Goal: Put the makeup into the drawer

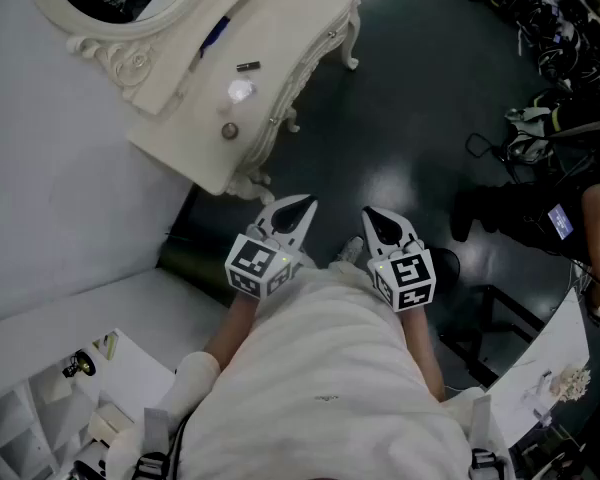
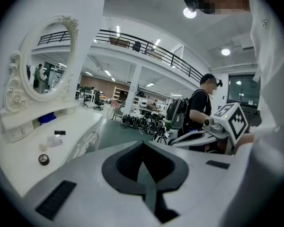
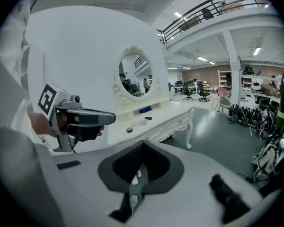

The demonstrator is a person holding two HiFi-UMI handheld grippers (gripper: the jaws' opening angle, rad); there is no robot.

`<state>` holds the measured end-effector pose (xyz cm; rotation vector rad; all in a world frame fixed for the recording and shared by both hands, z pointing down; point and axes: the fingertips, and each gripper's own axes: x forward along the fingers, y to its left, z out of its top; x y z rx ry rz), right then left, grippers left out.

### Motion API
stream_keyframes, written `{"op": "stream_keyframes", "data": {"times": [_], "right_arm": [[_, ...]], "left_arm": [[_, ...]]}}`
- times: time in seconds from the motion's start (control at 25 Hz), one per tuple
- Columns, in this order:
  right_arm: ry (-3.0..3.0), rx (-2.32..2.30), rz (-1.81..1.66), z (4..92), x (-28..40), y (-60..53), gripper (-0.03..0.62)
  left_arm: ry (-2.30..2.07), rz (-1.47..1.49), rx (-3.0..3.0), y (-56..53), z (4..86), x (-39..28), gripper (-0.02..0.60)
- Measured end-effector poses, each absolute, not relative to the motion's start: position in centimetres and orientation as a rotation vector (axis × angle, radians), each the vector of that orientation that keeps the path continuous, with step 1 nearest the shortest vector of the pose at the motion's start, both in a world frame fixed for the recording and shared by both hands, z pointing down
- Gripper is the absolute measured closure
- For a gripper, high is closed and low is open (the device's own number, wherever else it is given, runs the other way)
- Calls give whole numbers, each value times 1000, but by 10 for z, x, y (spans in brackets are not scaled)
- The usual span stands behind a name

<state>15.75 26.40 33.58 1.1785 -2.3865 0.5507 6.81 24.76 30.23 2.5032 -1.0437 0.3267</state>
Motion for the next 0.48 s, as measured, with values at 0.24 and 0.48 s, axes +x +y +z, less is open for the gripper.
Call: {"op": "stream_keyframes", "data": {"times": [0.24, 0.48], "right_arm": [[-2395, 1189, 550, 334, 143, 264, 582], [-2389, 1191, 530, 331, 133, 266, 583]], "left_arm": [[-1022, 326, 2520, 251, 299, 61, 571], [-997, 318, 2528, 254, 298, 56, 571]]}}
